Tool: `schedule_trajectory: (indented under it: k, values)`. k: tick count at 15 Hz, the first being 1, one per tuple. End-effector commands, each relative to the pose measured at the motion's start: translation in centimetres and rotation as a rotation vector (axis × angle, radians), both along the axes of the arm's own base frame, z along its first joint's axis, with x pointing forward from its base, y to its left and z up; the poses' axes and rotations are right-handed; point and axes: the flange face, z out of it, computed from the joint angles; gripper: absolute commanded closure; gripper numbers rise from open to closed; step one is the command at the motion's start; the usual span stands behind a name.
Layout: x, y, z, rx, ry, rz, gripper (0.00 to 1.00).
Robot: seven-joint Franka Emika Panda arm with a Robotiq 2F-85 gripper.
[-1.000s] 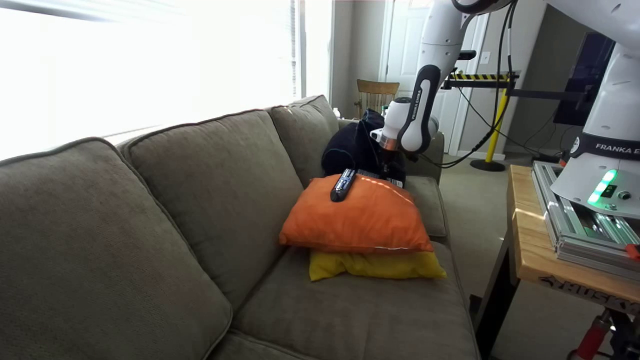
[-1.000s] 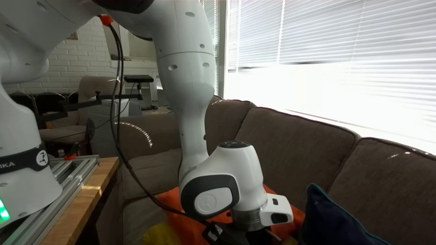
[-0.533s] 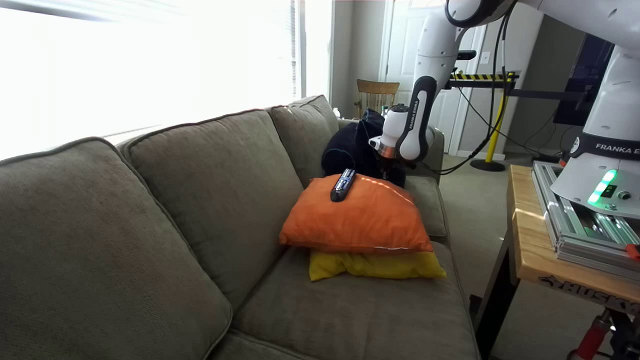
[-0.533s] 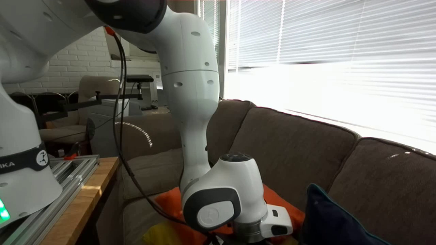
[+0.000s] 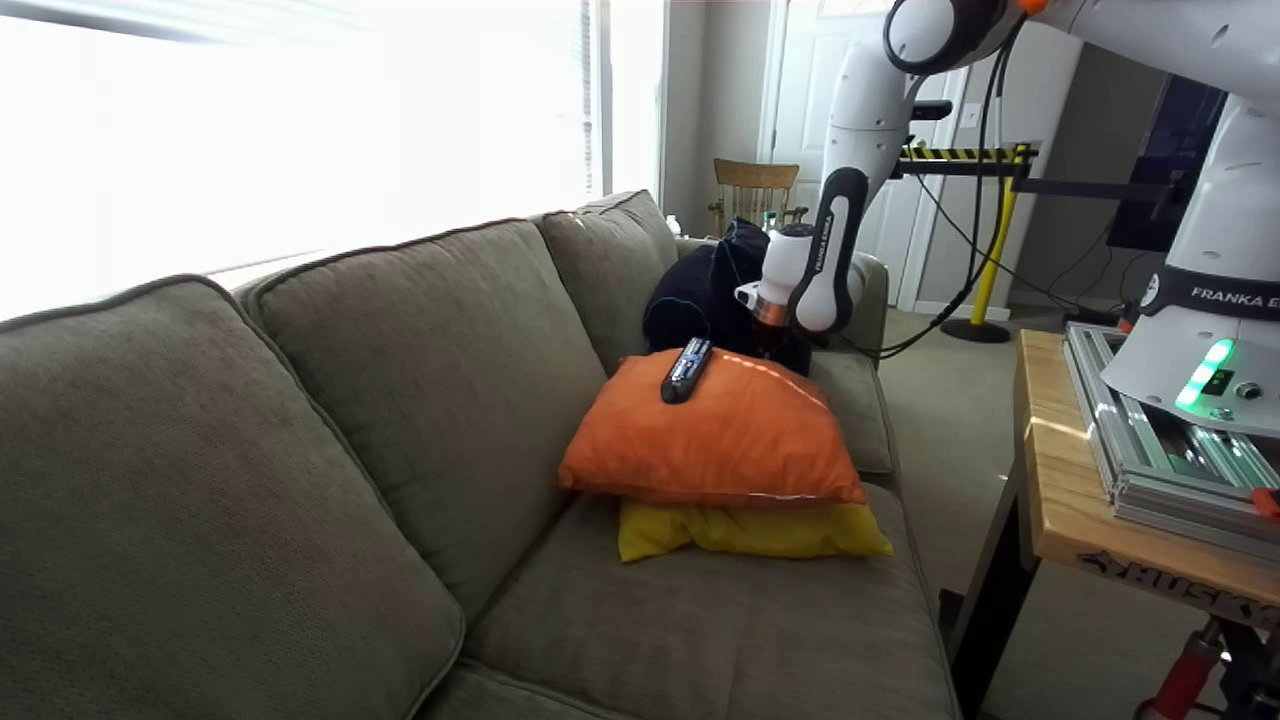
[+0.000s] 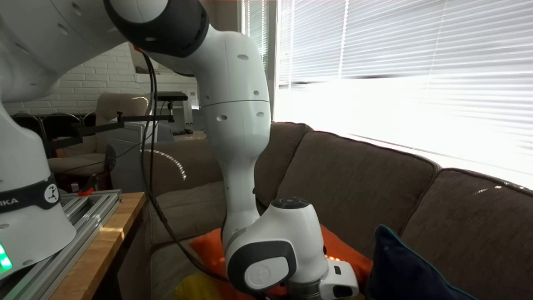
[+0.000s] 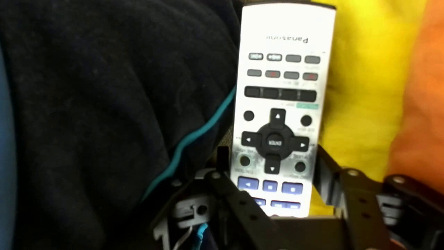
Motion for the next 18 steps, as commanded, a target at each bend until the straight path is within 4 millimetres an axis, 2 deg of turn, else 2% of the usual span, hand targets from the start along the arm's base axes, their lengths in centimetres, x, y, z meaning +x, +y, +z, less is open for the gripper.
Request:
schedule_trajectory:
  k: [1, 2, 3, 5, 7, 12, 15, 18]
  values:
    - [0.8, -0.6, -0.8, 0.001, -0.033, -0.035, 0.66]
    - [0.9, -0.6, -0.8, -0.001, -0.033, -0.046, 0.38]
    - [1.0, -0.7, -0.9, -0.006, -0.038, -0.055, 0.14]
    - [1.1, -0.7, -0.8, -0.004, -0.044, -0.070, 0.10]
    - [1.2, -0.6, -0.6, -0.003, -0.056, -0.080, 0.01]
    - [1.6, 0.2, 1.1, 0.016, -0.085, -0.117, 0.00]
    - [1.6, 1.3, 4.0, 0.019, -0.097, -0.114, 0.00]
    - [1.7, 2.5, 8.4, -0.007, -0.127, -0.059, 0.00]
